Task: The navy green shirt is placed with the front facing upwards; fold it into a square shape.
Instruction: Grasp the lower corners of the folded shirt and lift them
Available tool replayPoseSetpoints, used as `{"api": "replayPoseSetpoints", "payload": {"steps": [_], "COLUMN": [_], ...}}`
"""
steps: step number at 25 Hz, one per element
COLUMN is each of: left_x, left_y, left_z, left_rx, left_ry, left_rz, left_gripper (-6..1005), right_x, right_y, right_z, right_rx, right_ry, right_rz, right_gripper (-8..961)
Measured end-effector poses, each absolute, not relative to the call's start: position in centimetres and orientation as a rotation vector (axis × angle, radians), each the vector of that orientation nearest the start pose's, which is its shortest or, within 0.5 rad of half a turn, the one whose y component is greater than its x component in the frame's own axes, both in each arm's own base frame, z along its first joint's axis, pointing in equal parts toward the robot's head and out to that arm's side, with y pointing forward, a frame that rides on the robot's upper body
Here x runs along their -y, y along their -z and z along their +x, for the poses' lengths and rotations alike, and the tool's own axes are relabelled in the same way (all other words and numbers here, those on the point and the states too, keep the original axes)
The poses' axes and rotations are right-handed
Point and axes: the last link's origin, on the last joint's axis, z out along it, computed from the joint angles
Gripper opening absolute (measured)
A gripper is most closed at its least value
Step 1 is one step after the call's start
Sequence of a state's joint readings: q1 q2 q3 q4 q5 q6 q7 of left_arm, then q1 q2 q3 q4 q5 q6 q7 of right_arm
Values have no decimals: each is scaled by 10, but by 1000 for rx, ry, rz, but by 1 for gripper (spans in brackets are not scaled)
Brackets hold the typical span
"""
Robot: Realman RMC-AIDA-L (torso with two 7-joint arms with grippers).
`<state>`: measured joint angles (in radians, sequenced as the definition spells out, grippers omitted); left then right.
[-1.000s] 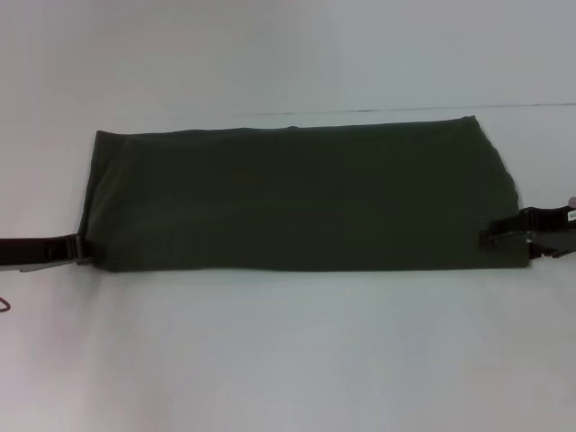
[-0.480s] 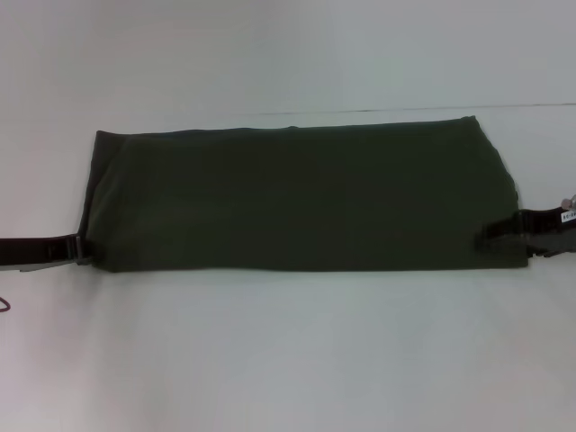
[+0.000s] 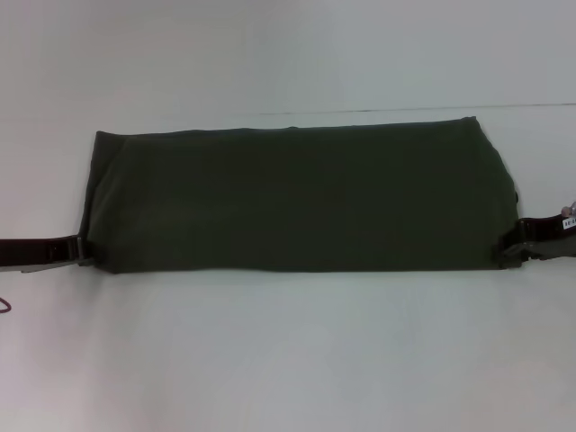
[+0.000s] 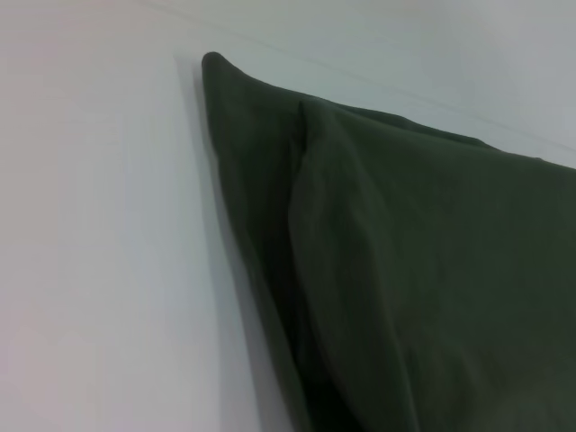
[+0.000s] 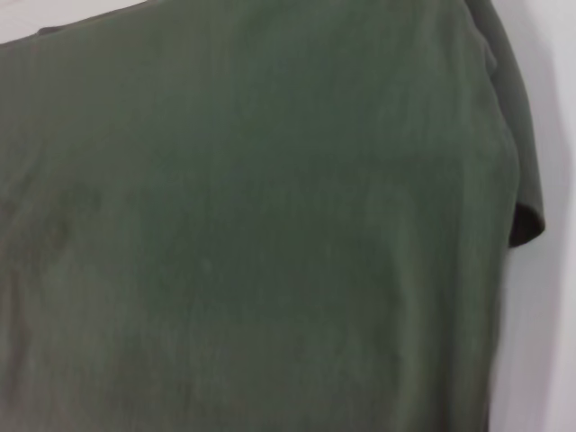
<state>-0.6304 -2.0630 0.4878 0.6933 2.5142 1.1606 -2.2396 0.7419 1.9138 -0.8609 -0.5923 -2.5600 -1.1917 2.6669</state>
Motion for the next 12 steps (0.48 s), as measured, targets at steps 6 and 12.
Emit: {"api": "replayPoseSetpoints", "payload": {"steps": [6, 12], "left_x": [-376, -375], "left_y": [-28, -33], "left_z": [-328, -328], "left_rx": [1597, 1596], "left_ry": [277, 280], "left_rz": [-2042, -2037], "left_gripper": [15, 15], "right_x": [-401, -400], "right_y": [-40, -41], "right_z": [309, 310], "right_rx": [-1764, -1759], "right_ry": [69, 76], "right_rz": [-1984, -1990], "right_gripper": [210, 94]}}
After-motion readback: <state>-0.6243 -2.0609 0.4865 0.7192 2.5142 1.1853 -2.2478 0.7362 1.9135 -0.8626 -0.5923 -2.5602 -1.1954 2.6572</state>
